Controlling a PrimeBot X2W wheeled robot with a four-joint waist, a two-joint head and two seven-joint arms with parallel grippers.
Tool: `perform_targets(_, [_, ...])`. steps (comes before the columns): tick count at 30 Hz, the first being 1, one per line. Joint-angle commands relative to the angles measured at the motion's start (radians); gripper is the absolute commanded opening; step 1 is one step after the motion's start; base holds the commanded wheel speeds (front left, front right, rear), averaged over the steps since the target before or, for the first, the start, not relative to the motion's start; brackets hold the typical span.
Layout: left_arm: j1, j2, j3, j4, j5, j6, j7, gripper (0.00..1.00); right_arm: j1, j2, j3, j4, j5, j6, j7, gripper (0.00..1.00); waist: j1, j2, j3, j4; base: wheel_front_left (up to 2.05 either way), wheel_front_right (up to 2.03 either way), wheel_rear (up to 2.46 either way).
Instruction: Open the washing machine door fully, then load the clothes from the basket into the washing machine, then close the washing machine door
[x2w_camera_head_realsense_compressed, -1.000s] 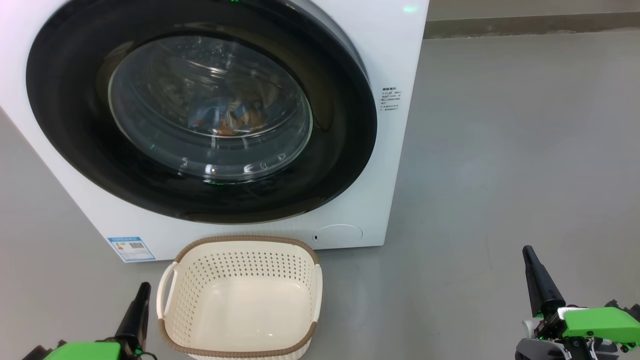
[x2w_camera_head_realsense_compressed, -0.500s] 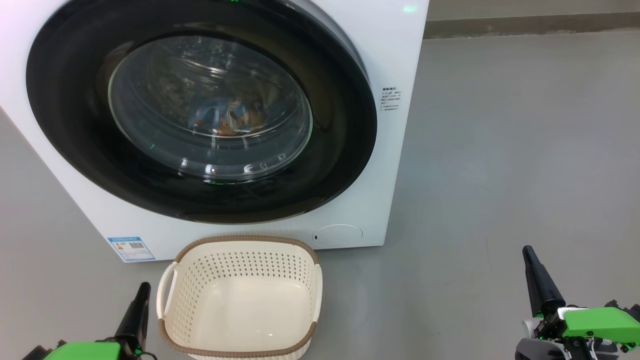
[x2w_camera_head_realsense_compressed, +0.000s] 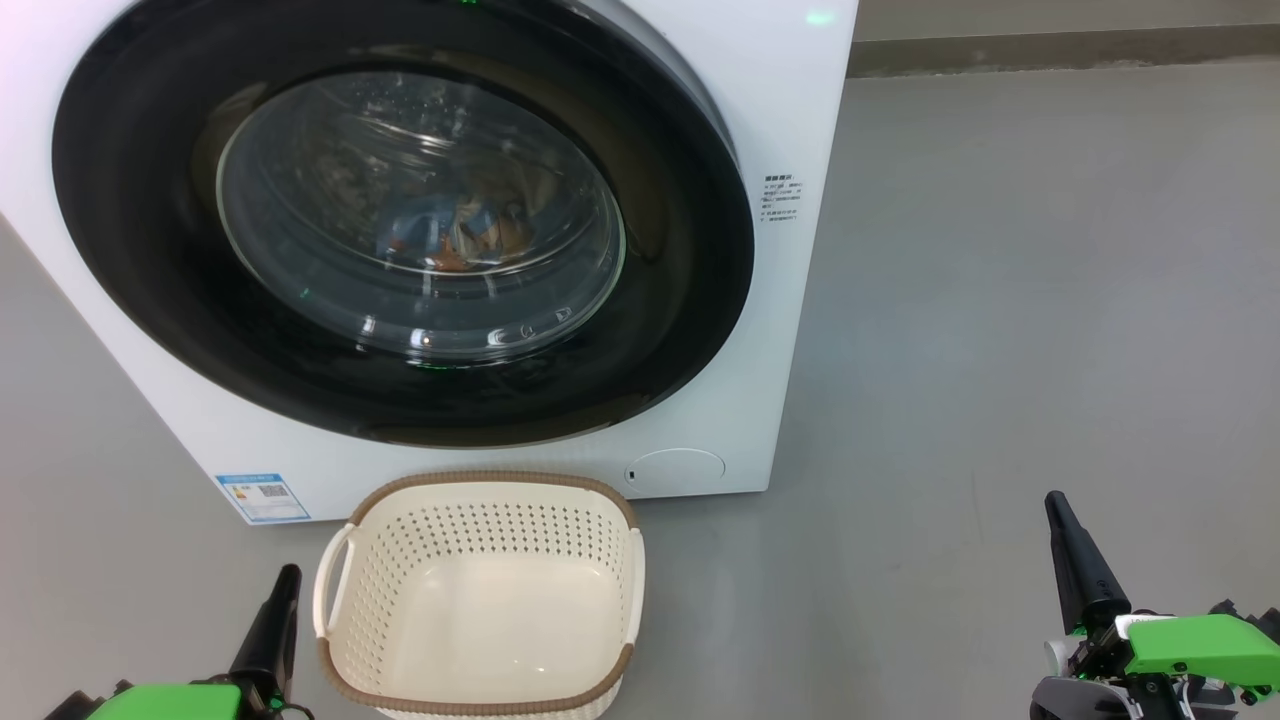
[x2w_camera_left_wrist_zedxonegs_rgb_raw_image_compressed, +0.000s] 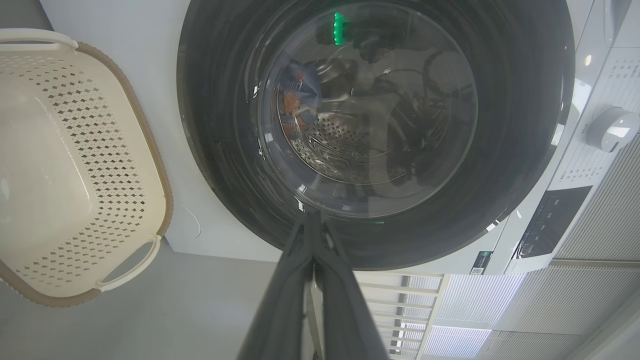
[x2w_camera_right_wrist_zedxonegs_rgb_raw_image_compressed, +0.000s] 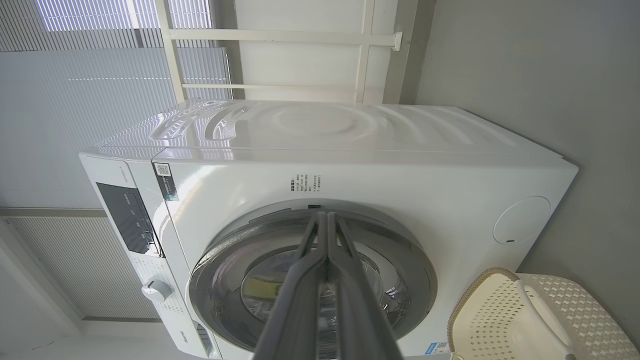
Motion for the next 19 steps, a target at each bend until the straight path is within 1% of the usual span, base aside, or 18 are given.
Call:
perform_targets(1, [-0.041,0.013,0.035,-0.029,-0.001,-0.003,0.007,0.0,-0.008,-0.003,0.022,-0.03,0.001,0.002,0.008,0.0,-0.0001,0.0,0.0,0.0,0.0,0.0,0.0])
perform_targets(19, [-0.041,0.013,0.036,-0.029,-0.001,-0.003,0.007,0.0,-0.008,-0.003,0.022,-0.03,0.001,0.002,0.008,0.0,-0.0001,0.0,0.0,0.0,0.0,0.0,0.0])
